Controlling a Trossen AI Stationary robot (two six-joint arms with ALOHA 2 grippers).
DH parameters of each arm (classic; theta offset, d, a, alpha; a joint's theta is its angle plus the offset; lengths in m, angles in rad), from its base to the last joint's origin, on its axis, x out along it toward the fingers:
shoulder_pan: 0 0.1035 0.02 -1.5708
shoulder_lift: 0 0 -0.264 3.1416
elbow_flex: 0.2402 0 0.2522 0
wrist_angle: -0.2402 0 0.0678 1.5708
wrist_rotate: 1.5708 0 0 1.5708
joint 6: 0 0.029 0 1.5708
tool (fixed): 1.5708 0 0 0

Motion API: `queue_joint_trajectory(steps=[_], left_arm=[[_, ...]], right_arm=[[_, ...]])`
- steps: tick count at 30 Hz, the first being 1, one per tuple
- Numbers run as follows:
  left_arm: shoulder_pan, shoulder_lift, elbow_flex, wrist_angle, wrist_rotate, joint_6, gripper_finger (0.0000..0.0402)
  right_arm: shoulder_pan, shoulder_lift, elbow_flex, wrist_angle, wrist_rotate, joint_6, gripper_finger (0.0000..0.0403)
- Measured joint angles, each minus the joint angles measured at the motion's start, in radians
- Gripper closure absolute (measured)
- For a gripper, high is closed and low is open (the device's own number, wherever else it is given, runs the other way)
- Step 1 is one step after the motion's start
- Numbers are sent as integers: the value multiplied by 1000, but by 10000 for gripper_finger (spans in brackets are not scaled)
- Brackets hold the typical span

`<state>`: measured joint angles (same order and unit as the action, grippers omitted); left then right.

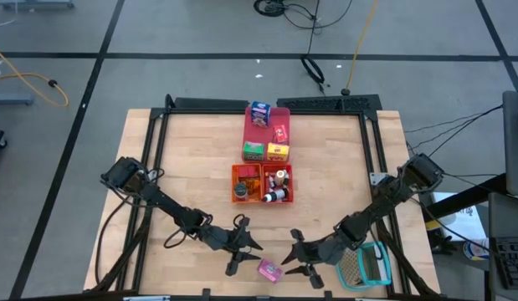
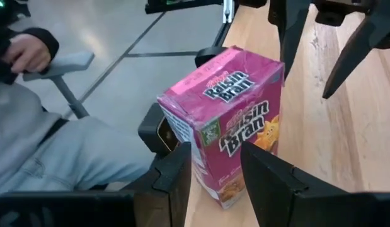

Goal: Pick & Place Kitchen Items
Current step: Put the pink raisin bran box into the pink bin

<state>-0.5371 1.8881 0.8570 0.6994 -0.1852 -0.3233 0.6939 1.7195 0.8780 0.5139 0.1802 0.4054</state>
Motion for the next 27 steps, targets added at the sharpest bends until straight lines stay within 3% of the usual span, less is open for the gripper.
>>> queue_joint_trajectory(steps=[7,18,27], left_arm=[[0,0,0,-1,0,-12,261],[-15,0,0,1,2,-49,261],[-39,0,0,5,0,-104,261]], right_arm=[[9,43,3,82,-1,3,271],[25,132,154,-33,1,-21,271],[12,180,192,-64,29,2,271]])
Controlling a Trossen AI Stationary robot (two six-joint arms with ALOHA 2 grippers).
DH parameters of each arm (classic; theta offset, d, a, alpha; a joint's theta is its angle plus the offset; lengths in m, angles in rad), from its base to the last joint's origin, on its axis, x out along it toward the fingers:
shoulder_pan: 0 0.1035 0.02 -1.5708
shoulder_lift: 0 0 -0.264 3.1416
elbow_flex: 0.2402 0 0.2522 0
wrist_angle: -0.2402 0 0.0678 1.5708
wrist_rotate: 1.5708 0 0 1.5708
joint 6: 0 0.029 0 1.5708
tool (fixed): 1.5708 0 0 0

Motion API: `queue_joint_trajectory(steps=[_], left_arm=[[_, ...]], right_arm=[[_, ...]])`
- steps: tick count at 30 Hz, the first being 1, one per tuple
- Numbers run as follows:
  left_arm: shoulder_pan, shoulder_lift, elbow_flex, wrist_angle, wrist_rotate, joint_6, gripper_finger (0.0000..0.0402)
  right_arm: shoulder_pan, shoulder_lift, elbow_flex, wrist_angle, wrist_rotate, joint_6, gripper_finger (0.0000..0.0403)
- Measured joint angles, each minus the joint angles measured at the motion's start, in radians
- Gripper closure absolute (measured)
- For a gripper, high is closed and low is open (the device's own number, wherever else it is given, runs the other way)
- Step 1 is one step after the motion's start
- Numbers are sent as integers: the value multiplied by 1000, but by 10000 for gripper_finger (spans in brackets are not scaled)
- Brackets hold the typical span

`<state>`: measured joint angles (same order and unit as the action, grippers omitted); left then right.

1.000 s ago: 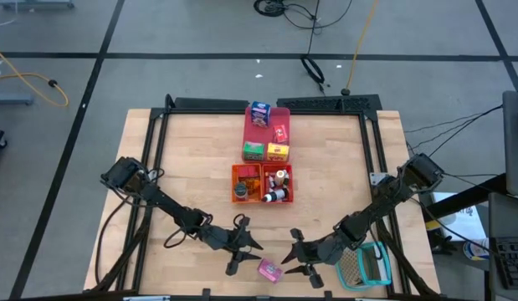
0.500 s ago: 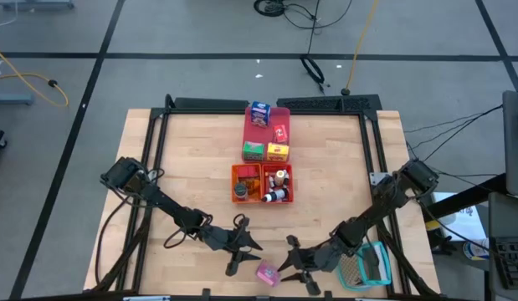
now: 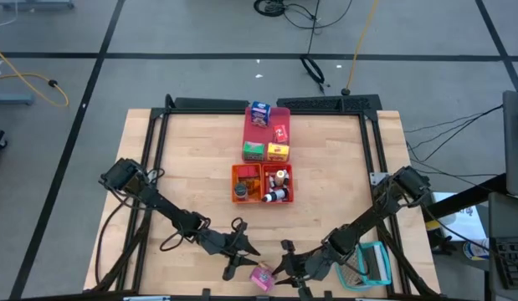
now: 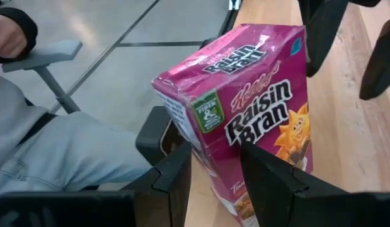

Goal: Pick & Place Kitchen Items
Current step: Put the pink raisin bran box into the pink bin

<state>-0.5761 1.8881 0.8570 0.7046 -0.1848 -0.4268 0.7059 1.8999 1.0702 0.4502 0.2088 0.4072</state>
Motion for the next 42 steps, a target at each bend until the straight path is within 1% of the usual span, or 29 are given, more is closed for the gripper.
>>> queue_joint_trajectory(steps=[9,13,15,18,22,24,34,36,40,42], left_arm=[[-36,0,0,1,19,-54,261],[-44,0,0,1,-32,-47,261],[-39,0,0,1,-62,-48,261],[-28,0,0,1,-93,-56,261],[-24,0,0,-1,-94,-58,261],[-24,0,0,-2,-93,-58,261],[-24,0,0,-5,-89,-49,261],[-24,0,0,-4,-91,-48,261],[-24,0,0,1,-137,-17,261],[-24,0,0,2,-140,-3,261]], right_arm=[[-1,0,0,-1,25,8,271],[-1,0,0,-2,53,11,272],[-2,0,0,-2,64,11,279],[-5,0,0,0,71,11,310],[-10,-1,0,-3,72,-1,378],[-10,-1,0,-6,75,-12,394],[-11,-17,0,-30,79,-26,401],[-11,-33,0,-63,81,-28,401],[-6,-79,0,-118,88,-35,402],[2,-107,0,-147,113,-43,402]])
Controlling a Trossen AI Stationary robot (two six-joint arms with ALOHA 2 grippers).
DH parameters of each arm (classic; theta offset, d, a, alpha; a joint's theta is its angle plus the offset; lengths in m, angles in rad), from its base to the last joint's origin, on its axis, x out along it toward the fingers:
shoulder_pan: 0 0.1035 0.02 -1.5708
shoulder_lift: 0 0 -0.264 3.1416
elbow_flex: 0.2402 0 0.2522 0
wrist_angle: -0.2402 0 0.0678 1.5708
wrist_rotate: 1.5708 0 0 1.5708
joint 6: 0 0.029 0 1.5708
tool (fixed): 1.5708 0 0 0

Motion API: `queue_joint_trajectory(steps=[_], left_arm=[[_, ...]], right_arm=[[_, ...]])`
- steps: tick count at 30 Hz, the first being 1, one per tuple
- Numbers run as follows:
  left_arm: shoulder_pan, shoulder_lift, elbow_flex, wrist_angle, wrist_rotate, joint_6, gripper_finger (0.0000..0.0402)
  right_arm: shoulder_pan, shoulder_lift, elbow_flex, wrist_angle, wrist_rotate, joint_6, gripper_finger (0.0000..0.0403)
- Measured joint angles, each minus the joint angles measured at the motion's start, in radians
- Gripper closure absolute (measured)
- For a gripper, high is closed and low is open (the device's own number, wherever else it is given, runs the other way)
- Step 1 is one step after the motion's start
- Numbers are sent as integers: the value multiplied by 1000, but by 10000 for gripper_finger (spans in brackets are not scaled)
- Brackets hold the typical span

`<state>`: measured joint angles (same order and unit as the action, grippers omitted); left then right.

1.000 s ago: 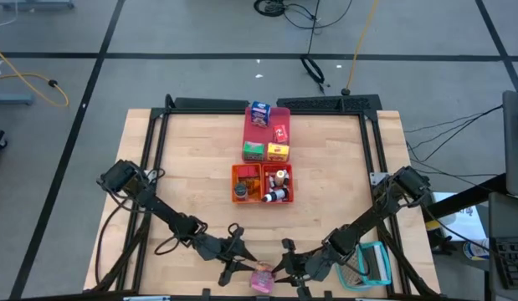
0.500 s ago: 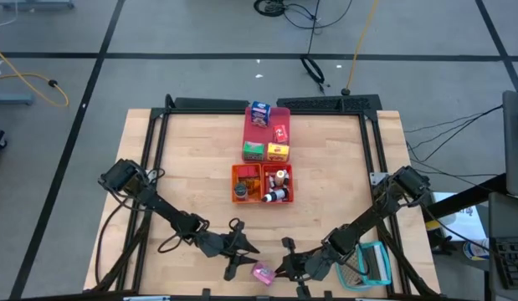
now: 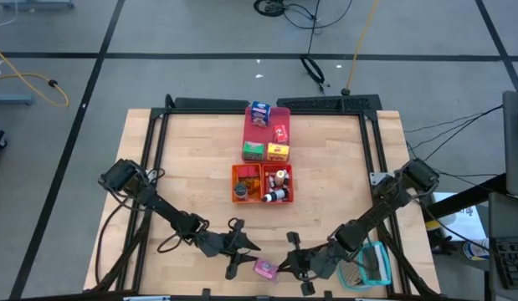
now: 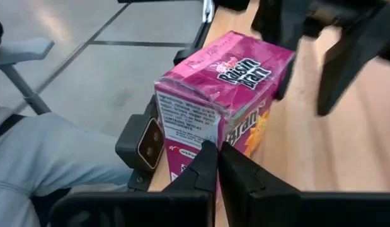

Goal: Pick & Place Kitchen Items
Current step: Put the pink raisin bran box into the pink bin

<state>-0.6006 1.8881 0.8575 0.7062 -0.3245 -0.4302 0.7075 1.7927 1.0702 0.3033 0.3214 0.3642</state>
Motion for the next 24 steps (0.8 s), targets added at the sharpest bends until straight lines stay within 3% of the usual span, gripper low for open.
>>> queue_joint_trajectory(steps=[15,24], left_arm=[[0,0,0,-5,0,3,261],[8,0,0,0,-16,9,261]], right_arm=[[42,-241,0,-262,274,-72,403],[-56,-361,0,-331,308,-194,403]])
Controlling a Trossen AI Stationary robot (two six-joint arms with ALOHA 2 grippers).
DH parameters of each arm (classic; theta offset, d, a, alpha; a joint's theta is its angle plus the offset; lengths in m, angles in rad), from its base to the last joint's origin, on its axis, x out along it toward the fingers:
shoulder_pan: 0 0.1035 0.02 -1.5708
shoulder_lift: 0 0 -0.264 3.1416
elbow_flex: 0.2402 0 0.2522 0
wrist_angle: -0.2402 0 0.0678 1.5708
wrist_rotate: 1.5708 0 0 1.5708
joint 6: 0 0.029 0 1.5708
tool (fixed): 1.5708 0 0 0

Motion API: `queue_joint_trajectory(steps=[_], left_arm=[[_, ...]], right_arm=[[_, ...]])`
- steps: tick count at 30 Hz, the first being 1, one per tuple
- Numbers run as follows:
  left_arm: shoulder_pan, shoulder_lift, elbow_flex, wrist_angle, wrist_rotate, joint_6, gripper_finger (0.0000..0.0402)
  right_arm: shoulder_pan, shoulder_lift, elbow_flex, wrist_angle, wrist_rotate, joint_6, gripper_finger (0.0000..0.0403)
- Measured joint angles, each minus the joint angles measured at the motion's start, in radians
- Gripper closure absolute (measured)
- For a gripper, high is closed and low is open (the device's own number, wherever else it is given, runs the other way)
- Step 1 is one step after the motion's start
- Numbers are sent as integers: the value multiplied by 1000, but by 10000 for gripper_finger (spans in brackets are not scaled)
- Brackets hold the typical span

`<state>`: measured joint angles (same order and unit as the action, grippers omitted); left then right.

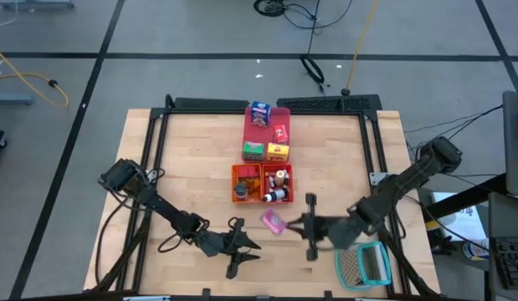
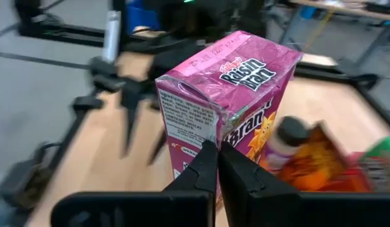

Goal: Pick & Place Kitchen Items
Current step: Put the pink raisin bran box into the pink bin

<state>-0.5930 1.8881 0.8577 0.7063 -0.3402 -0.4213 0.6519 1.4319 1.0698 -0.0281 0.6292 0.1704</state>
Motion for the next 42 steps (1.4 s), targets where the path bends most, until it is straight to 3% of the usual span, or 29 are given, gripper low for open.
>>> queue_joint_trajectory(steps=[6,29,42], left_arm=[[12,0,0,5,-2,12,261],[70,0,0,2,-3,131,261],[176,0,0,1,60,132,261]], right_arm=[[-130,-50,-1,-26,-13,-90,403],[-774,-142,-53,51,-558,-274,403],[-1014,-72,-52,173,-766,-291,403]])
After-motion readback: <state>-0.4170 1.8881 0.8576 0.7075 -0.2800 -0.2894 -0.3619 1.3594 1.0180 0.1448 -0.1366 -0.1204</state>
